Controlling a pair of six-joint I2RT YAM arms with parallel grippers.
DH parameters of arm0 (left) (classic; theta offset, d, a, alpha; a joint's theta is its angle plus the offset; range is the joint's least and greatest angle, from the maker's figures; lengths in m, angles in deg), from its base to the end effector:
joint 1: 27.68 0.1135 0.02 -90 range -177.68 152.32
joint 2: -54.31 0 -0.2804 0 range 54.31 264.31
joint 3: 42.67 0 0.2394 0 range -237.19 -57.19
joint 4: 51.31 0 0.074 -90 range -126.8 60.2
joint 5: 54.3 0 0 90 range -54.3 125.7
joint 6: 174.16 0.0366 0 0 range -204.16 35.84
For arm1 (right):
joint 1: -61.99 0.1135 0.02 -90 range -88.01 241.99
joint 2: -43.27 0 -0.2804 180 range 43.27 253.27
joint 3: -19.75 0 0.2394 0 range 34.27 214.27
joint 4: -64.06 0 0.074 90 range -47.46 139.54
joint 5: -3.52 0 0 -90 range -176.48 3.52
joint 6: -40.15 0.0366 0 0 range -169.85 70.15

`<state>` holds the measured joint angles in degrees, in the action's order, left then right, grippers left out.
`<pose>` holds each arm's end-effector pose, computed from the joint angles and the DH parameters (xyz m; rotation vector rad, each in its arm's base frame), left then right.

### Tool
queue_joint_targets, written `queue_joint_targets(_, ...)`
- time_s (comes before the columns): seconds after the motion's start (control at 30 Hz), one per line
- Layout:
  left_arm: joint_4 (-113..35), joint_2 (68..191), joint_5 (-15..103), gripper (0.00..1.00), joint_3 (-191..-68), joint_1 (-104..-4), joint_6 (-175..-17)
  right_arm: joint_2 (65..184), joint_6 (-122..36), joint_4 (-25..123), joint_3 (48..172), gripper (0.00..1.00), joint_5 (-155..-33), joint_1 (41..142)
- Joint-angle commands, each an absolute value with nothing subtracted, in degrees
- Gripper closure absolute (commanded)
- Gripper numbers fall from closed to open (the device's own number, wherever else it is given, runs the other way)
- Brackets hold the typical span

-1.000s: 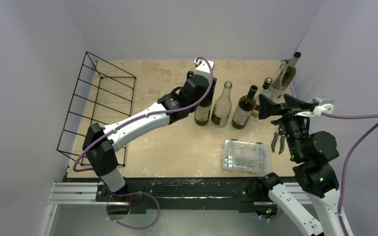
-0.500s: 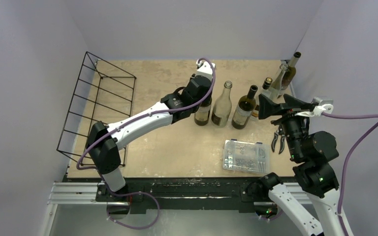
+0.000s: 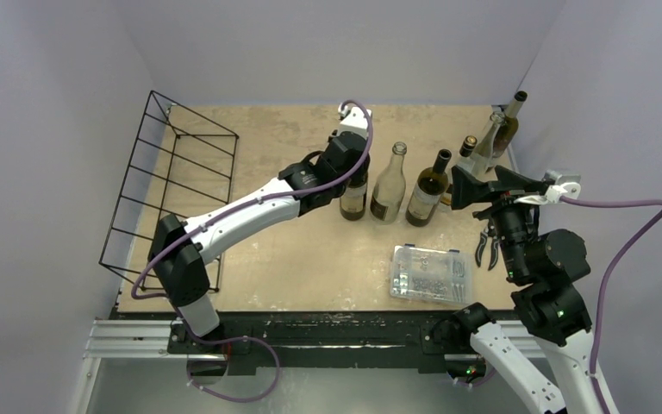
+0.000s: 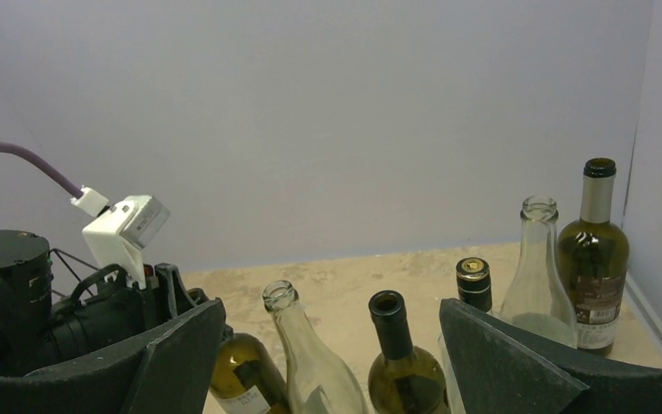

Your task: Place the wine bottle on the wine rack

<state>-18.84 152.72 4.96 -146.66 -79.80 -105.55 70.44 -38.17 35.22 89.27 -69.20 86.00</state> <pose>0.2563 -0.2990 0.3665 0.1996 1.9712 -0.2877 0.0532 0.0118 0.4283 0.1120 1.3484 0.3244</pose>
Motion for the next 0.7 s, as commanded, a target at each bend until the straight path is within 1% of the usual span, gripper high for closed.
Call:
queue_joint_targets(0.0, -16.6, 147.6, 5.4, 0.91, -147.5, -78.2, -110.2, 70.5, -39.0, 37.5, 89.2, 0.01, -68.4, 86.3)
queue_joint_targets(0.1, -16.1, 144.4, 7.6, 0.95, -145.1, -76.3, -113.4, 70.8, -39.0, 37.5, 89.3, 0.01, -68.5, 86.3)
queue_joint_targets(0.17, -16.0, 141.8, 9.7, 1.00, -142.8, -74.4, -115.9, 71.1, -38.9, 37.5, 89.4, 0.01, -68.5, 86.3)
queue_joint_targets(0.3, -16.5, 135.5, 15.0, 1.00, -136.8, -68.9, -121.6, 71.6, -38.7, 37.6, 89.5, 0.01, -69.0, 86.3)
queue_joint_targets(0.43, -16.4, 128.7, 16.3, 1.00, -130.2, -64.6, -124.4, 72.0, -38.5, 37.7, 89.5, 0.01, -69.4, 86.3)
queue_joint_targets(0.53, -15.0, 124.3, 16.9, 1.00, -127.7, -61.1, -125.4, 72.2, -38.5, 37.6, 89.5, 0.01, -69.5, 86.3)
queue_joint_targets(0.67, -12.8, 119.2, 22.2, 1.00, -125.6, -55.0, -126.6, 72.5, -38.5, 37.6, 89.5, 0.01, -69.7, 86.3)
